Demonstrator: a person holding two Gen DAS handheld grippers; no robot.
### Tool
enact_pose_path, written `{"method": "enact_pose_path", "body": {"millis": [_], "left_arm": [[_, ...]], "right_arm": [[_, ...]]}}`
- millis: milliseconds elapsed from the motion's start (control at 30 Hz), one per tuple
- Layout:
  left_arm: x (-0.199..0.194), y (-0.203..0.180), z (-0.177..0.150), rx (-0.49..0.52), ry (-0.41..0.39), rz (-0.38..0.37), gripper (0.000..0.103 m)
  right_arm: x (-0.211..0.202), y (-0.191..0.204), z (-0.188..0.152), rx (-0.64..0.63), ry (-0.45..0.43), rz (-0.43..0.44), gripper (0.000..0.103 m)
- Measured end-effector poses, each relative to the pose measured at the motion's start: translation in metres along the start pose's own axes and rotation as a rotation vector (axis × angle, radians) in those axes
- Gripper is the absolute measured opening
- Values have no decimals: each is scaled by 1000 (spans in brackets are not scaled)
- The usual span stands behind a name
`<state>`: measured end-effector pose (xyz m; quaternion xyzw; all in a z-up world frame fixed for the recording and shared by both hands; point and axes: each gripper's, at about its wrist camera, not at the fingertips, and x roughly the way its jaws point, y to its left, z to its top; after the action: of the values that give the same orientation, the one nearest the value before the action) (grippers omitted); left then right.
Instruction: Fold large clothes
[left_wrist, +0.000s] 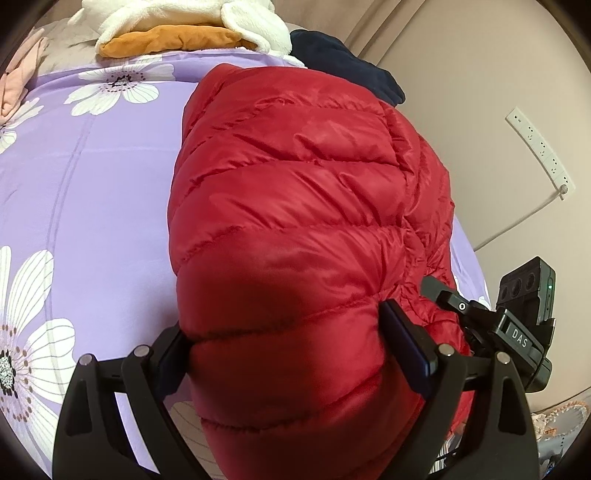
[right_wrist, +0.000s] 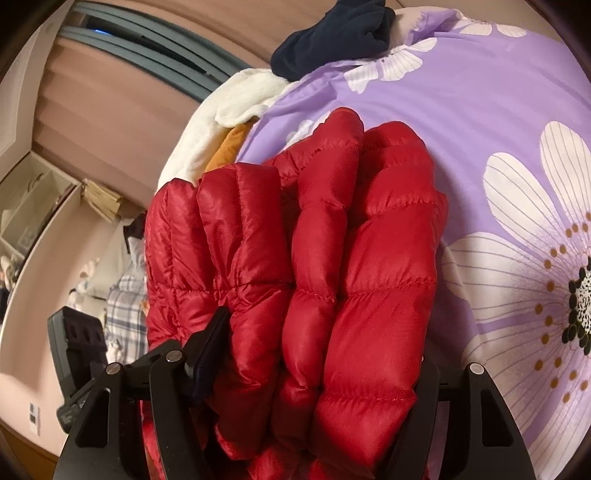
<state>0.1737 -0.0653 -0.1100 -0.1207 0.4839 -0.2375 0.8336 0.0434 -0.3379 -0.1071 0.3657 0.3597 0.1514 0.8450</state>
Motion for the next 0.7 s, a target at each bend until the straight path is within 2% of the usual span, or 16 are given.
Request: {"method": "enact_pose_path", "body": {"millis": [200, 700], "left_arm": [[-7, -2, -4, 14, -16, 10, 93], [-19, 10, -14, -23, -30, 19, 93]], "right_arm": [[1, 3, 2, -27, 1, 15, 70], [8, 8, 6, -82, 23, 44, 69]]}}
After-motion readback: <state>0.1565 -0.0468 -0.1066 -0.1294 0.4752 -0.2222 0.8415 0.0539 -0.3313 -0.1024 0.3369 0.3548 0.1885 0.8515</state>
